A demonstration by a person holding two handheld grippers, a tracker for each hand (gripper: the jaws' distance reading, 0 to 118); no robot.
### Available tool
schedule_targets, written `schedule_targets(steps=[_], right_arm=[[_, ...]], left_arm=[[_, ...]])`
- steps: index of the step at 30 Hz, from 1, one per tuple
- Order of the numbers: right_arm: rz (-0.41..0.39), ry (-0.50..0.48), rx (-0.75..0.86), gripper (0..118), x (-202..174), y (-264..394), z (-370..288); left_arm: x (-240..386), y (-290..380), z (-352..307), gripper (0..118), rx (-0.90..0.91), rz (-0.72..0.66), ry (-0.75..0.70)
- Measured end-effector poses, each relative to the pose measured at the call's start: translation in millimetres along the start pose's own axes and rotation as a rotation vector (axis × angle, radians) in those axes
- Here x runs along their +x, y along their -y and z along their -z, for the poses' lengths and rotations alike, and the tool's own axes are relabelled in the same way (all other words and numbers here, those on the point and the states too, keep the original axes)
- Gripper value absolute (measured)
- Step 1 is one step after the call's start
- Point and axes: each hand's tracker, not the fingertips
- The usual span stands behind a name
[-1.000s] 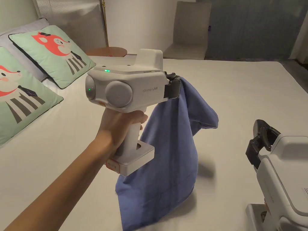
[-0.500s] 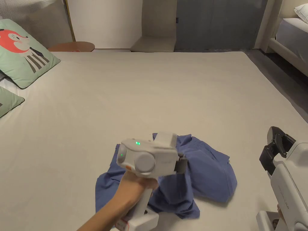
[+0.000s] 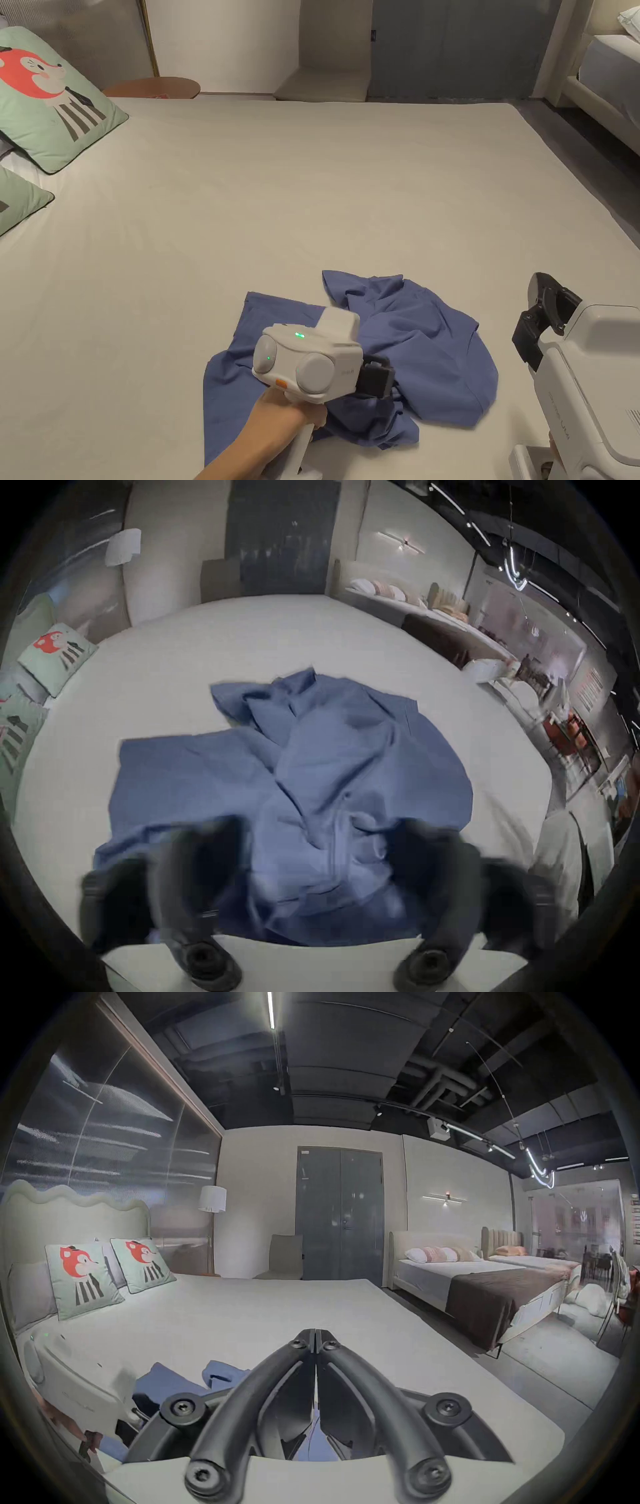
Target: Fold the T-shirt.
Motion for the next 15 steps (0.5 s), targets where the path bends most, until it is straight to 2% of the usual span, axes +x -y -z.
schedule_targets(steps=[5,10,15], right_arm=[[0.002,-0.006,0.024,1,-9,-11,0],[0.004,-0.016,0.060,1,-19,-25,-1],[-0.012,-0.028,0.089,1,-28,-33,0]], left_arm=[[-19,-19,-57,108,0.217,-0.005,-0.039],[-36,-22,-121,108,0.560,0.033,-0.232],[-58,-12,-153,108,0.732,0.055,-0.386]])
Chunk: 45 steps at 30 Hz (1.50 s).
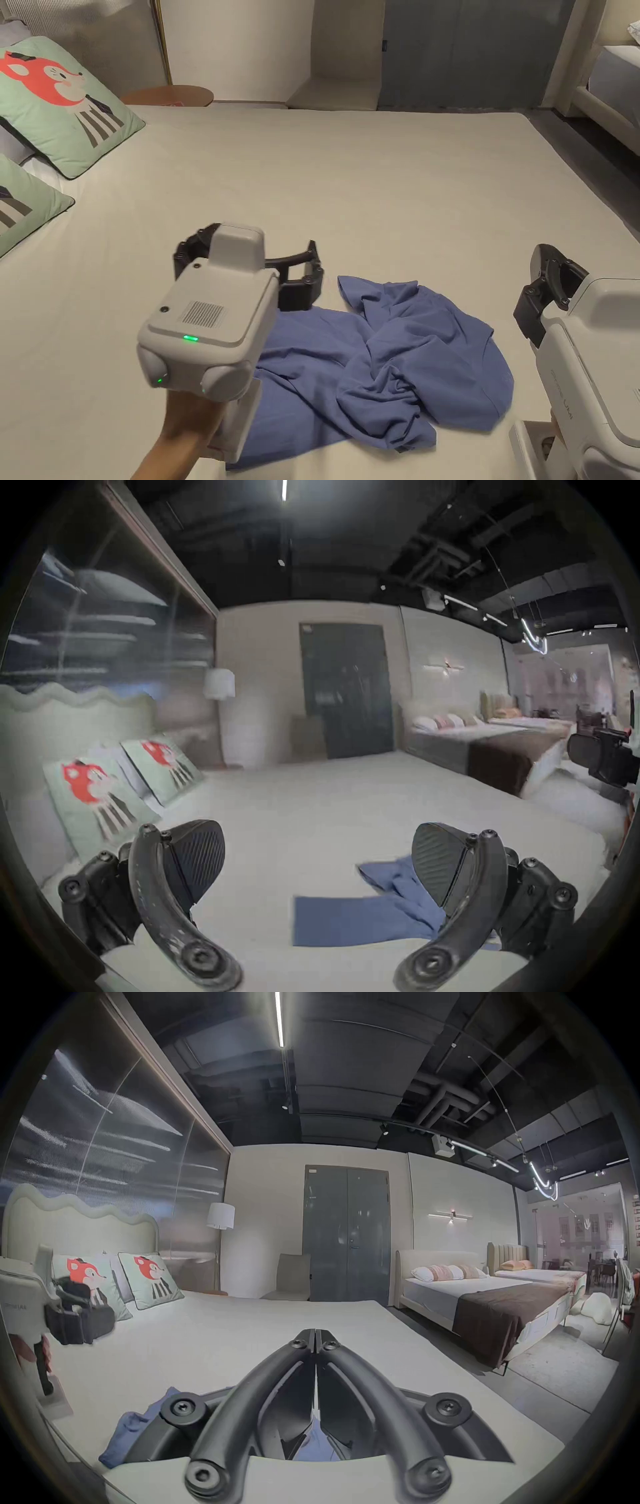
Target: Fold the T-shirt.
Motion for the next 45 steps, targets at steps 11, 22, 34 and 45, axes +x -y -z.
schedule_targets(steps=[11,22,34,45], right_arm=[[-0.006,-0.025,0.024,1,-12,-5,2],[-0.006,-0.031,0.026,1,-13,-4,2],[0.010,-0.032,-0.015,1,-8,9,2],[0.017,-0.048,-0.043,1,-6,19,3]], left_arm=[[-35,3,-14,0,0.079,-0.045,-0.092],[-38,8,9,0,-0.221,-0.076,-0.059],[-39,116,27,0,-0.759,-0.231,0.070],[-24,152,6,94,-0.880,-0.250,0.017]])
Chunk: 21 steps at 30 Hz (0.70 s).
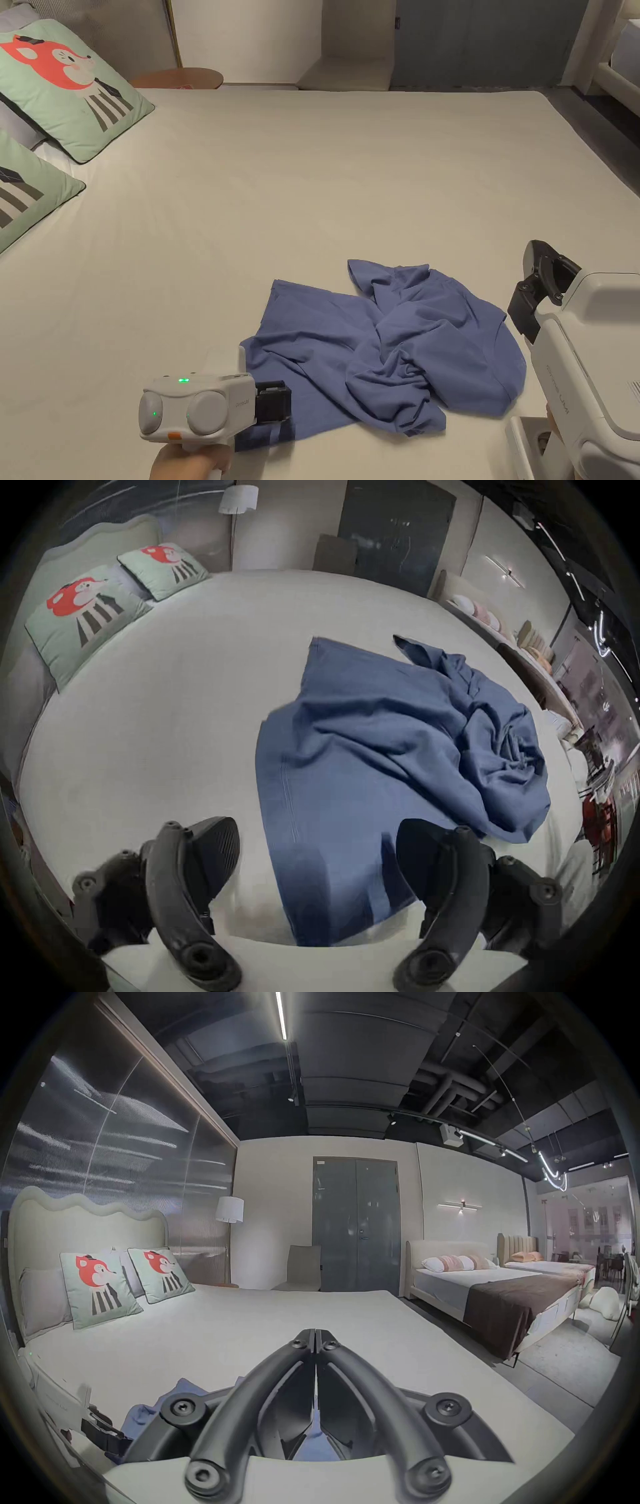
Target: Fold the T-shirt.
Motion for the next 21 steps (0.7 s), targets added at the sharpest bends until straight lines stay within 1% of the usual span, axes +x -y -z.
schedule_targets(steps=[2,3,4,5,6,8,9,10,11,12,13,14,17,21], right_arm=[[-0.002,-0.001,-0.003,1,0,1,0],[-0.002,-0.002,-0.007,1,2,2,1],[0.000,-0.002,-0.010,1,3,3,1],[0.001,0.000,-0.013,1,3,4,2],[0.004,0.002,-0.015,1,4,4,2],[0.006,0.004,-0.018,1,6,5,2],[0.007,0.006,-0.021,1,6,6,2],[0.007,0.007,-0.023,1,7,7,3],[0.008,0.008,-0.026,1,8,8,4],[0.009,0.008,-0.030,1,9,9,5],[0.011,0.009,-0.033,1,10,10,5],[0.013,0.010,-0.036,1,10,11,7],[0.023,0.011,-0.053,1,14,15,11],[0.045,0.015,-0.092,1,20,21,26]], left_arm=[[4,3,2,93,-0.006,0.008,-0.005],[6,5,5,89,-0.016,0.023,-0.012],[11,6,6,73,-0.028,0.042,-0.024],[14,7,8,67,-0.039,0.059,-0.027],[20,10,9,66,-0.035,0.100,-0.073],[22,11,13,51,-0.011,0.139,-0.069],[23,10,12,40,-0.012,0.141,-0.055],[25,10,9,40,-0.003,0.139,-0.052],[27,10,8,35,0.008,0.150,-0.055],[30,11,4,25,0.021,0.179,-0.069],[30,11,3,6,0.038,0.213,-0.083],[29,10,1,4,0.042,0.213,-0.071],[25,1,-16,4,0.055,0.133,0.000],[27,-14,-38,4,0.114,0.163,0.037]])
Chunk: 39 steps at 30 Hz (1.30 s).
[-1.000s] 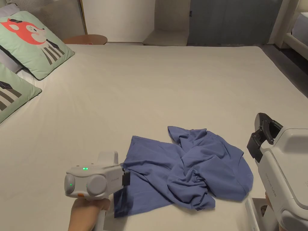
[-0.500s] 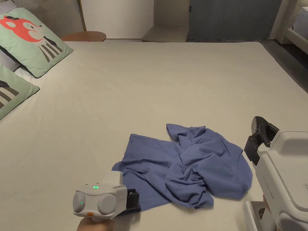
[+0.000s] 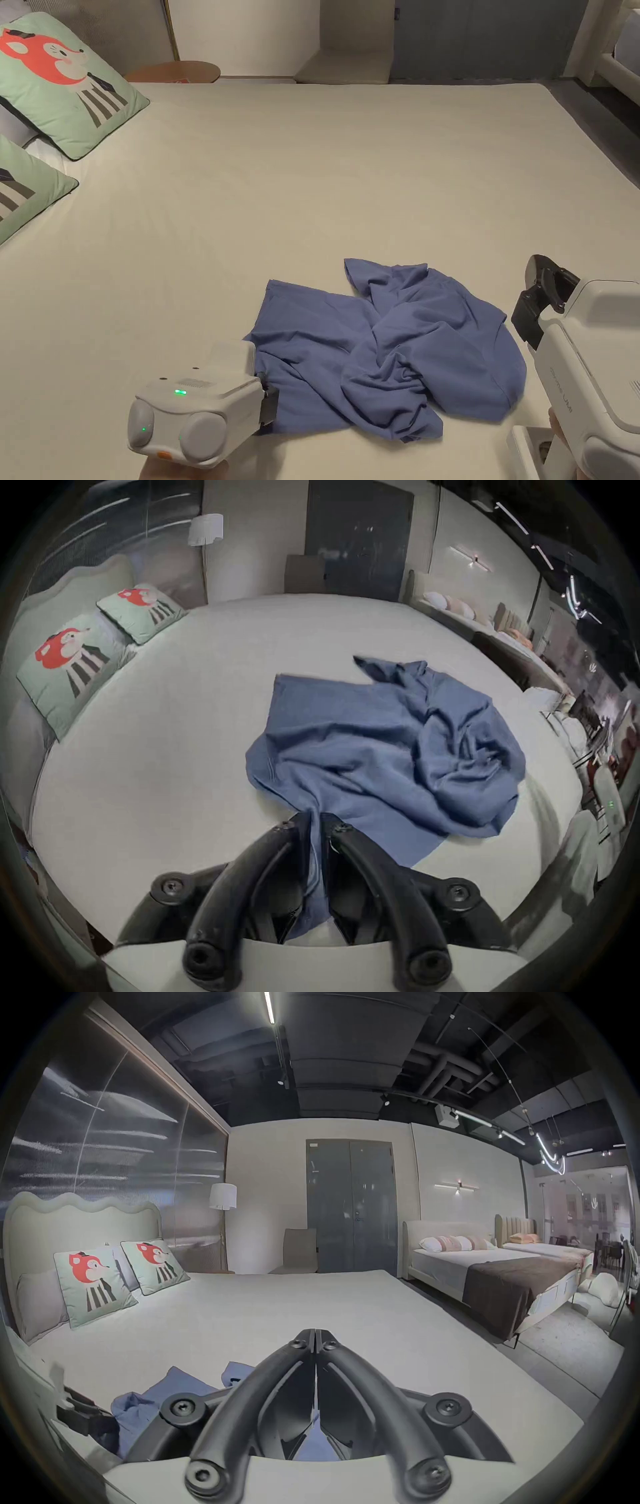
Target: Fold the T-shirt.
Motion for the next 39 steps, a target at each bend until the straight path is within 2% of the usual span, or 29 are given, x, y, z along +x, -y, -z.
schedule_targets(steps=[2,6,7,8,9,10,11,12,13,14,15,17,19,21,22,24,25,26,27,28,30,32,35,37,39], right_arm=[[0.013,-0.001,-0.021,1,4,2,12],[0.037,0.021,-0.166,1,18,6,54],[0.050,0.033,-0.216,7,21,7,65],[0.069,0.028,-0.290,23,26,9,80],[0.093,0.023,-0.328,50,31,13,93],[0.104,0.021,-0.393,89,36,15,103],[0.120,0.031,-0.455,111,40,18,114],[0.128,0.042,-0.500,118,42,24,125],[0.141,0.018,-0.518,118,45,30,134],[0.123,0.039,-0.512,118,53,41,145],[0.119,0.018,-0.567,118,59,51,157],[0.090,0.016,-0.667,118,60,61,174],[0.110,0.030,-0.721,118,60,72,190],[0.092,0.010,-0.782,118,57,82,198],[0.077,0.003,-0.796,114,52,79,193],[0.048,-0.009,-0.807,93,46,85,195],[0.023,-0.019,-0.832,76,44,87,195],[0.017,-0.018,-0.836,69,41,95,198],[-0.018,-0.008,-0.815,68,39,96,196],[-0.043,-0.011,-0.789,56,38,92,192],[-0.064,-0.038,-0.786,6,35,86,187],[-0.089,-0.034,-0.777,7,36,77,180],[-0.059,-0.032,-0.668,6,42,49,165],[-0.032,-0.067,-0.606,6,44,19,154],[-0.076,-0.076,-0.554,6,47,-6,152]], left_arm=[[-1,-9,-5,3,0.039,-0.009,0.027],[-4,-27,-3,3,0.071,-0.024,0.060],[-5,-29,-1,3,0.076,-0.024,0.067],[-6,-31,0,3,0.082,-0.029,0.079],[-7,-33,2,2,0.084,-0.039,0.091],[-7,-33,3,3,0.086,-0.046,0.107],[-7,-33,5,2,0.085,-0.047,0.116],[-7,-33,7,2,0.084,-0.046,0.118],[-7,-33,8,2,0.084,-0.045,0.121],[-7,-33,10,3,0.082,-0.042,0.121],[-7,-33,11,2,0.081,-0.041,0.121],[-9,-33,14,2,0.076,-0.057,0.132],[-10,-33,16,3,0.070,-0.069,0.139],[-10,-31,17,2,0.068,-0.069,0.136],[-11,-31,17,3,0.066,-0.069,0.135],[-12,-28,18,3,0.059,-0.070,0.134],[-12,-27,18,2,0.055,-0.069,0.135],[-12,-27,18,2,0.053,-0.069,0.135],[-13,-25,18,3,0.053,-0.070,0.135],[-14,-25,17,3,0.053,-0.072,0.137],[-16,-24,15,3,0.059,-0.082,0.140],[-19,-24,14,2,0.062,-0.101,0.148],[-25,-26,10,3,0.073,-0.146,0.169],[-30,-33,5,2,0.086,-0.156,0.171],[-35,-46,-2,3,0.117,-0.160,0.172]])
